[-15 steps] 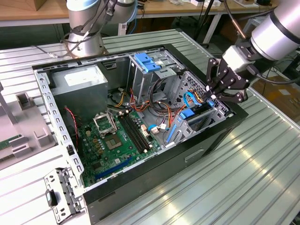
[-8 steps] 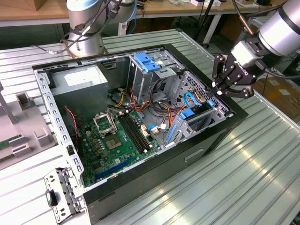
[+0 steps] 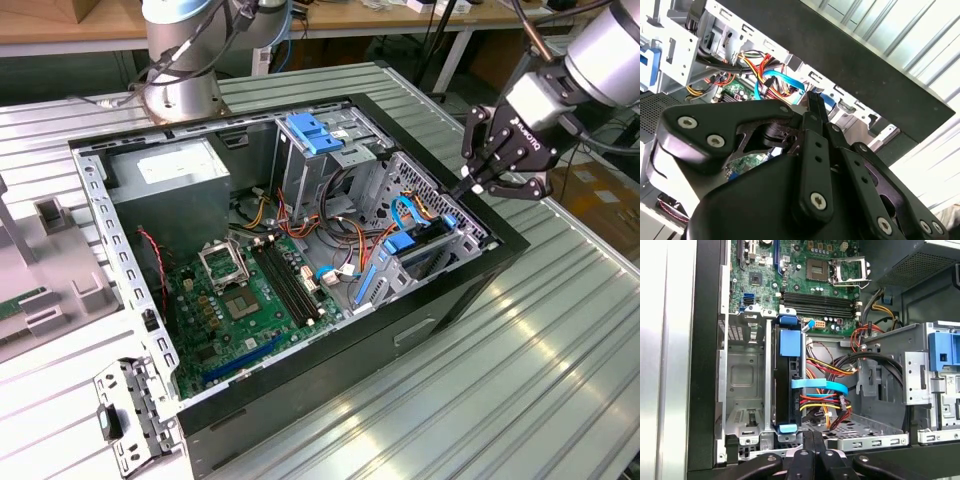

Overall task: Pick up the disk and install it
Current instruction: 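Insert the second disk wire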

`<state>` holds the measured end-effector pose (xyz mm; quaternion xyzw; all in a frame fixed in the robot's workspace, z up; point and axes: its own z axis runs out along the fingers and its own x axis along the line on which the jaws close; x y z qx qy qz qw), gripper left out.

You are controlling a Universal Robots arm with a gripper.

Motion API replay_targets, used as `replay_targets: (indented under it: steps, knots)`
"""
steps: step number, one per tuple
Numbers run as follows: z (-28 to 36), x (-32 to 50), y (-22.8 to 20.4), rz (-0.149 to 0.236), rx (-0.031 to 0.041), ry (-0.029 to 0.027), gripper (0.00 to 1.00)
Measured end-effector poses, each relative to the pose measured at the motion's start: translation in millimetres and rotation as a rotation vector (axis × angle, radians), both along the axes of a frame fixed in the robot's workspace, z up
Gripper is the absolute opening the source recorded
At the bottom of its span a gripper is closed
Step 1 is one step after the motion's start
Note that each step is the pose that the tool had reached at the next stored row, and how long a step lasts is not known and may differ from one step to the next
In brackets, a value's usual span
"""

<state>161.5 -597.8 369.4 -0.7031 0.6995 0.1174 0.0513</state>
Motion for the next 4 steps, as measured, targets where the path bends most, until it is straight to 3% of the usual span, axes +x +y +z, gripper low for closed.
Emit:
replay_targets:
  steps: [4]
  knots:
    - [0.5,0.0,0.0,0.0,-0.0002,0.0,0.11]
